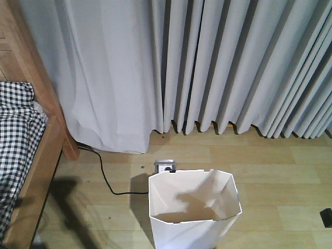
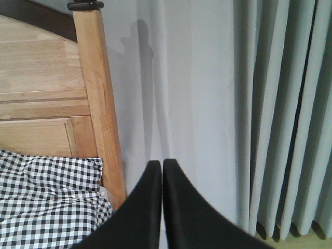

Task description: Move trash bin to bedside with robot

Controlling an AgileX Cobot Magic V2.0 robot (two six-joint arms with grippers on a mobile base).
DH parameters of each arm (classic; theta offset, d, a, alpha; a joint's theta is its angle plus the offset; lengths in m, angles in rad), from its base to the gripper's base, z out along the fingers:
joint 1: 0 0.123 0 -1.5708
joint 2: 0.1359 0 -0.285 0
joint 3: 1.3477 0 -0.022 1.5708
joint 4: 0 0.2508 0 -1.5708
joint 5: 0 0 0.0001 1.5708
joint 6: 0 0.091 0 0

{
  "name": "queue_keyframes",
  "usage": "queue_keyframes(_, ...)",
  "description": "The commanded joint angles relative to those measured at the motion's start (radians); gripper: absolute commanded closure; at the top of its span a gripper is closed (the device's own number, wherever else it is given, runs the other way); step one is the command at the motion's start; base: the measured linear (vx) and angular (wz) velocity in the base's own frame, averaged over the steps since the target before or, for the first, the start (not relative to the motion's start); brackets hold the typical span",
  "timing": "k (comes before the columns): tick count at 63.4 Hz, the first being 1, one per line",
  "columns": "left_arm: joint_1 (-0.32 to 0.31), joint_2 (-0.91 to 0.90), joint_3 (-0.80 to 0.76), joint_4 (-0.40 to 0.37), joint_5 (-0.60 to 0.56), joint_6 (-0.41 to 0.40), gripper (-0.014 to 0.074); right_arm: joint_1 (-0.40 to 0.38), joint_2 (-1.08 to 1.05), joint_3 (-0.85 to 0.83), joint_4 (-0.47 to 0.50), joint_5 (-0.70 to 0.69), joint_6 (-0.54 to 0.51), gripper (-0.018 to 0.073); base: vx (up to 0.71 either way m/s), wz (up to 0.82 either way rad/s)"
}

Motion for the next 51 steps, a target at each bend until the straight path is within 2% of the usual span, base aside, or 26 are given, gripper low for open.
queue_keyframes(1, 0.000, -0.005, -0.024, -0.001, -0.073, -0.004, 0.0603, -0.001, -0.014, 0.020, -0.013, -0.066, 0.002, 0.0568, 0.00, 0.00)
queue_keyframes(51, 0.000, -0.005, -0.024, -0.001, -0.073, -0.004, 0.0603, -0.001, -0.014, 0.020, -0.012, -0.068, 0.012, 0.0568, 0.00, 0.00)
